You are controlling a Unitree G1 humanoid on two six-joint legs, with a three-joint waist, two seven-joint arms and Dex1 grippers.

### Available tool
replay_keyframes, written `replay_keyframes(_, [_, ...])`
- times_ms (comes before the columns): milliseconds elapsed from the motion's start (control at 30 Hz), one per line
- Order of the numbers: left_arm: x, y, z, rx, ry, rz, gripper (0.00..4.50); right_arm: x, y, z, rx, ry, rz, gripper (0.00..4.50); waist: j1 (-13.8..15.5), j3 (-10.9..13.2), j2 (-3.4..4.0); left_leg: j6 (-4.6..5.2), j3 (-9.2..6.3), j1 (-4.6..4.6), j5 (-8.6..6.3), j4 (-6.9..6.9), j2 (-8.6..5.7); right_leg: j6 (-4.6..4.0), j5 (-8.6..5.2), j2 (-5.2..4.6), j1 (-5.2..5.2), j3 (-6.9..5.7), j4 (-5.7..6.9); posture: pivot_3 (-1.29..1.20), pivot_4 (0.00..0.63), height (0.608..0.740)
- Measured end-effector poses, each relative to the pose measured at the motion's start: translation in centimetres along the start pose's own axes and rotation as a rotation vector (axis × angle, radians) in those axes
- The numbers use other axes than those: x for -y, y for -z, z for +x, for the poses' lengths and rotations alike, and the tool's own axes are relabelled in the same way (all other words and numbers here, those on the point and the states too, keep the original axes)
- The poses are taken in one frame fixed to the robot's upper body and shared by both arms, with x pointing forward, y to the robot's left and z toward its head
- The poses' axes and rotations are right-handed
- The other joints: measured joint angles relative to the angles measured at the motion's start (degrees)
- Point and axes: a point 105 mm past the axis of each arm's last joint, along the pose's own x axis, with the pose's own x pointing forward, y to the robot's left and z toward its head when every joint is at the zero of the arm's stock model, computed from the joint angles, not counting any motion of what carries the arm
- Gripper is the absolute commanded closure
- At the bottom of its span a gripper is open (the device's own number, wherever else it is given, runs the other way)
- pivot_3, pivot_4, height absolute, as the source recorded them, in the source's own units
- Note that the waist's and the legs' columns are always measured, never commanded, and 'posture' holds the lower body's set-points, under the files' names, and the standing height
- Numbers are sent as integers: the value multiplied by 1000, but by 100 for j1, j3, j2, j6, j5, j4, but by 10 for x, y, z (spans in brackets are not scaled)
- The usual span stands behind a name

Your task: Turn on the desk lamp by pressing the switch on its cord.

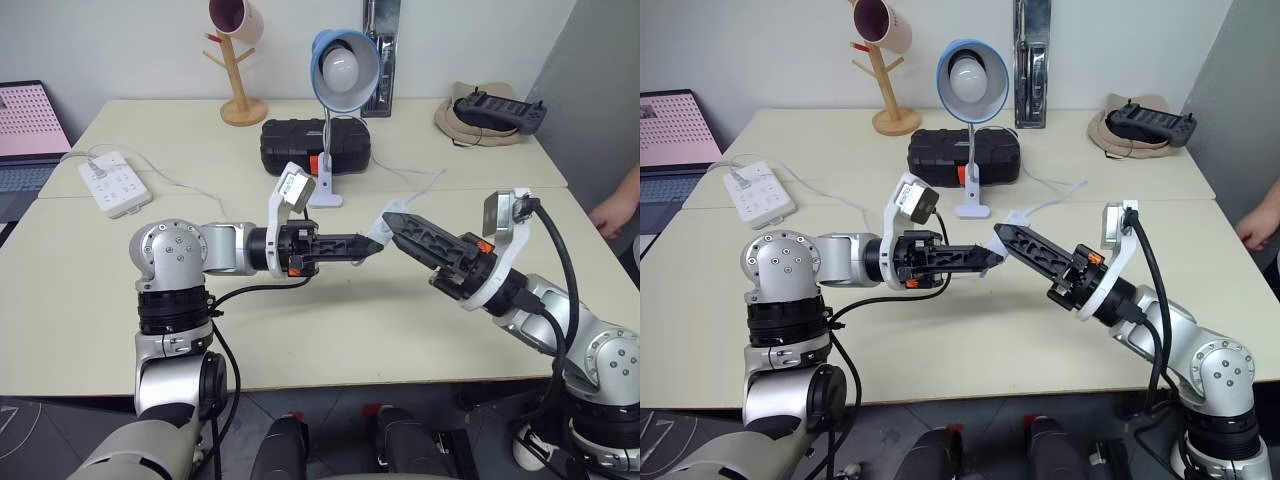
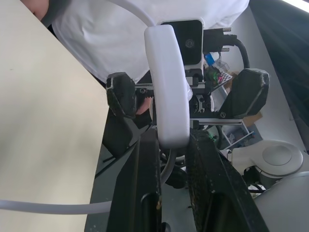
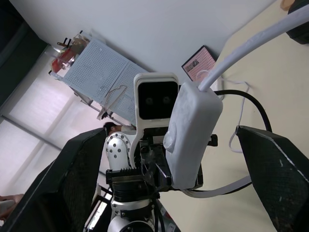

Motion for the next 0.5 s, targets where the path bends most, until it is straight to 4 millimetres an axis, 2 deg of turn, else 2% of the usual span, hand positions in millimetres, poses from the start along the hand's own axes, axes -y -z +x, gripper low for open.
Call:
replay_keyframes(67, [0,1,0,-2,-2,-2,4134,0,-1,0,5,1,0,1002,1,0,0,0,1,0,0,0,0,0,0,0,0,1,0,0,150,740])
replay_keyframes(100, [0,1,1,-3,1,-3,4134,0,-1,0,7,2,0,1372,1,0,0,0,1,0,0,0,0,0,0,0,0,0,0,0,150,740])
replay_keyframes(167, [1,1,1,-4,8,-3,4134,0,-1,0,8,2,0,1519,1,0,0,0,0,0,0,0,0,0,0,0,0,1,-1,0,150,740])
replay_keyframes(300, [1,1,2,-5,2,-2,4134,0,1,1,-5,1,1,2444,1,0,0,0,1,-1,0,0,0,0,0,0,0,1,-1,0,150,740])
replay_keyframes(333, [1,1,2,-5,3,-2,4134,0,2,1,-9,0,2,2553,1,0,0,0,1,0,0,-1,0,0,0,0,0,1,-1,0,150,740])
replay_keyframes(367, [1,1,2,-5,2,-2,4134,0,3,1,-14,0,2,2873,1,0,0,0,1,0,0,-1,0,0,0,0,0,1,-1,0,150,740])
replay_keyframes(500, [3,1,3,-5,16,-2,4134,1,4,1,-20,6,0,3557,1,0,0,0,1,-1,0,-1,0,0,0,0,-1,1,-3,0,150,740])
